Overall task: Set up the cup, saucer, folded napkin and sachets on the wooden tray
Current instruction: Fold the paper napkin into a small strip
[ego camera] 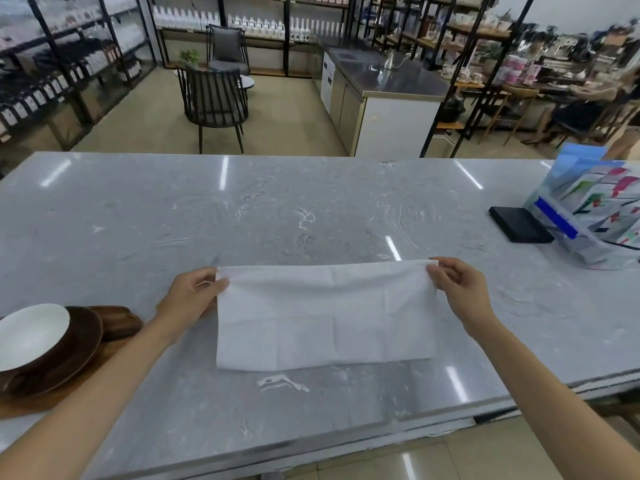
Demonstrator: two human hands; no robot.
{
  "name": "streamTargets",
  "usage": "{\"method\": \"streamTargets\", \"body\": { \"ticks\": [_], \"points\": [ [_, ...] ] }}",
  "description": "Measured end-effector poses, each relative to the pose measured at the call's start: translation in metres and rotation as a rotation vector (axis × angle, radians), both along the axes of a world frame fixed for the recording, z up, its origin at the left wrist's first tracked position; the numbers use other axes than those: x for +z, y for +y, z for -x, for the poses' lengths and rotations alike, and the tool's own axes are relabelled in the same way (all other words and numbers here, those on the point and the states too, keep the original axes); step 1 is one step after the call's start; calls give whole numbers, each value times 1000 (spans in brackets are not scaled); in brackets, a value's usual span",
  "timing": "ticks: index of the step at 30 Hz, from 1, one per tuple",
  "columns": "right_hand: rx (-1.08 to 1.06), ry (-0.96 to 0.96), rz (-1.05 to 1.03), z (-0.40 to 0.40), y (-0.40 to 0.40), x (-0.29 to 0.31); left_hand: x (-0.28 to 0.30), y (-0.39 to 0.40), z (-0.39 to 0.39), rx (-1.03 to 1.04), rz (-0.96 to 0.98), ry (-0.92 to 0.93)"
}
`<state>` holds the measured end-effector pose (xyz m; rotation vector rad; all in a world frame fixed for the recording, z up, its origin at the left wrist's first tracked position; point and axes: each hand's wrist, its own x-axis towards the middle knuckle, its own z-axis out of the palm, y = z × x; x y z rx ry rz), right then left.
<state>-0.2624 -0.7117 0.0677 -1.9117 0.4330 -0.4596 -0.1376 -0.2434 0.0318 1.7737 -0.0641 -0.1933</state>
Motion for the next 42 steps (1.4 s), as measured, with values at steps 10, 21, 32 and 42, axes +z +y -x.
{"method": "streamTargets", "body": {
  "ticks": [10,21,32,42],
  "points": [
    [-49,274,3,-79,-26,-85,-57,-20,-65,35,-227,57],
    [223,466,545,-111,-38,-95,-59,-32,-100,-300,-779,-206],
    [452,824,584,-148,-51,-72,-24,-47,-142,-663,-939,5],
    [508,543,179,-136,-59,-9,17,-34,-121,-501,-787,-61]
  ]
}}
